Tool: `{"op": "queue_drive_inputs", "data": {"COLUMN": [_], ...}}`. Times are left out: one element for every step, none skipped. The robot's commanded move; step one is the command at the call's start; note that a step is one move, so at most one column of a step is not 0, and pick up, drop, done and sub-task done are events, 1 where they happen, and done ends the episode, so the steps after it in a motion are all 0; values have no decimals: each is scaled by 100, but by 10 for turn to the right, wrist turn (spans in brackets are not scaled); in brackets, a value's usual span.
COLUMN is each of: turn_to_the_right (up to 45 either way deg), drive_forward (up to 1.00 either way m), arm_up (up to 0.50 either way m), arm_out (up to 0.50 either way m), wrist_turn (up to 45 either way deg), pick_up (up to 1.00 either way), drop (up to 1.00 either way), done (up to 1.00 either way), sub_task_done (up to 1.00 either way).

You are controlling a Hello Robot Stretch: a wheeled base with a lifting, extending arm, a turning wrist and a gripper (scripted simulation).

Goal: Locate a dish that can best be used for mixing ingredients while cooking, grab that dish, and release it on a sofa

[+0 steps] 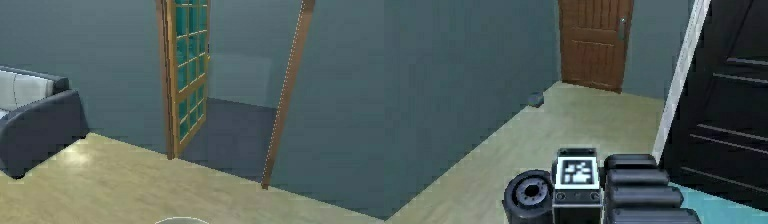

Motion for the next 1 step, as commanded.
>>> {"op": "queue_drive_inputs", "data": {"turn_to_the_right": [-180], "drive_forward": [0], "arm_up": [0], "arm_out": [0], "wrist_turn": [0], "pick_up": [0], "drop": [0], "done": [0], "sub_task_done": [0]}}
